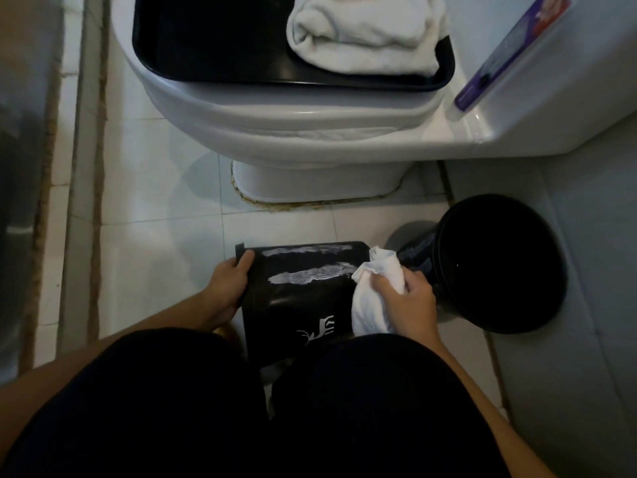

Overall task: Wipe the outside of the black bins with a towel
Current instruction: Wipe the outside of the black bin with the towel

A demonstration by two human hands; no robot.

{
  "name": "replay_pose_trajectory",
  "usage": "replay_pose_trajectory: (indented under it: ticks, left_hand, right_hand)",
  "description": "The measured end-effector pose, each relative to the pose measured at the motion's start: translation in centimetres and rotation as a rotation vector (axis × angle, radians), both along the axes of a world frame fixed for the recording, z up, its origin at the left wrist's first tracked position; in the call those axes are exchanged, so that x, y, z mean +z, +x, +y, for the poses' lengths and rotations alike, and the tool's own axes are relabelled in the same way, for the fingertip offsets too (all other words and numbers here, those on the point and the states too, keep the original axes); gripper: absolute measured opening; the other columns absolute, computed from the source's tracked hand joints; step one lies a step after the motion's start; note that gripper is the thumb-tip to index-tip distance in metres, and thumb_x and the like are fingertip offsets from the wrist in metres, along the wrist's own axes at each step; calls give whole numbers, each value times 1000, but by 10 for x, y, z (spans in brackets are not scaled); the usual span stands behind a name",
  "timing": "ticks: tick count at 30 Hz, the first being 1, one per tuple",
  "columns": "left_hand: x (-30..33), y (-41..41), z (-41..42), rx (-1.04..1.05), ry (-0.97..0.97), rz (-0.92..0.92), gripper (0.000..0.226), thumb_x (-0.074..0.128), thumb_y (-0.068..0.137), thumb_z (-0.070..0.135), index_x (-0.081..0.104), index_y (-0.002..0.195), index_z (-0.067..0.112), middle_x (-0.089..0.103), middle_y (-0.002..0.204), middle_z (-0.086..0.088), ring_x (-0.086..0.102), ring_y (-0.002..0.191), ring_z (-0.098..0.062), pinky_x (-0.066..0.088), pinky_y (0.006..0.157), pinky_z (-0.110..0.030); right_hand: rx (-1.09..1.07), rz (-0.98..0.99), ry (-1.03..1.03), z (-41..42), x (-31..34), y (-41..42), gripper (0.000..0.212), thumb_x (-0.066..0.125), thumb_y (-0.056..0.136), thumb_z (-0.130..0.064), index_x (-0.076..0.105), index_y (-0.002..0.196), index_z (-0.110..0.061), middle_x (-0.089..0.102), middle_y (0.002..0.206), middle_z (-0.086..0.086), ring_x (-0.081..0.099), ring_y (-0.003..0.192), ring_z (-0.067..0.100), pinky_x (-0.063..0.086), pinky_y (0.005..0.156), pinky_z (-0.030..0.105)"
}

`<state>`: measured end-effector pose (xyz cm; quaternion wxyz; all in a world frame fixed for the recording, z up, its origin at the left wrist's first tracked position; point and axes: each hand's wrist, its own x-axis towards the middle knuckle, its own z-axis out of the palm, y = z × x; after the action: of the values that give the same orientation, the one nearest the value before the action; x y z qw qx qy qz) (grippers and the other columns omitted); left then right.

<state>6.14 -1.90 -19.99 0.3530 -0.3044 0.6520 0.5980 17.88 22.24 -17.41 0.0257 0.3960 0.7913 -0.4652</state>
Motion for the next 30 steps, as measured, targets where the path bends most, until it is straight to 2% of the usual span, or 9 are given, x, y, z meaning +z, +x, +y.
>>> replay_pose_trajectory:
  ticks: [3,9,12,14,17,21,25,27,30]
  left_hand:
    - [1,2,3,-47,12,57,37,44,101,32,54,124,5,65,113,-15,66,91,-21,56,65,-24]
    - [6,3,4,-63,127,52,30,42,102,32,53,124,14,66,112,-9,67,97,-22,60,67,-27]
    - [9,3,2,-57,177,71,30,42,102,30,52,126,15,66,115,-9,67,99,-23,60,73,-30]
    - [8,5,-1,-79,167,110,30,44,102,28,52,127,14,65,117,-10,66,103,-25,59,82,-36]
    - [6,11,-6,-141,125,151,28,46,101,24,55,125,13,66,119,-13,65,107,-28,51,97,-45]
    - [6,15,-9,-125,155,107,29,47,100,16,54,127,8,64,121,-16,62,112,-33,47,101,-45]
    - [9,11,-10,-163,88,67,28,49,99,21,54,123,8,63,116,-14,64,98,-25,53,88,-38]
    - [8,5,-12,-207,-21,89,31,51,98,29,50,123,10,61,116,-13,62,95,-22,54,82,-38]
    - [13,-2,-13,-249,-139,155,37,51,98,33,40,127,13,56,116,-7,59,88,-12,51,68,-28]
  right_hand:
    - [-56,26,-115,1,0,-3,23,75,83,-29,72,103,-18,64,98,3,64,91,15,44,70,23]
    - [-242,103,-423,-4,7,-17,20,72,87,-23,73,105,-16,73,97,-1,67,91,15,49,67,23]
    - [-319,131,-567,-8,9,-23,25,70,88,-23,71,112,-16,74,104,5,69,99,21,56,75,34]
    - [-371,147,-640,-11,10,-26,27,69,88,-24,70,115,-17,74,107,8,69,102,25,57,84,40]
    - [-474,133,-747,-13,11,-28,32,67,88,-28,67,118,-17,72,112,12,69,104,28,57,82,41]
    - [-568,115,-1068,-12,15,-24,54,67,82,-44,61,128,-17,69,121,16,67,110,34,54,88,47]
    - [-549,186,-1399,-15,14,-17,76,67,81,-63,53,139,-15,57,137,19,56,125,40,37,110,54]
    - [-530,198,-1464,-18,15,-17,85,65,78,-70,54,139,-12,54,140,21,52,128,40,32,114,54]
    - [-536,197,-1436,-20,16,-20,68,69,78,-56,65,128,-11,61,133,19,57,123,39,38,109,53]
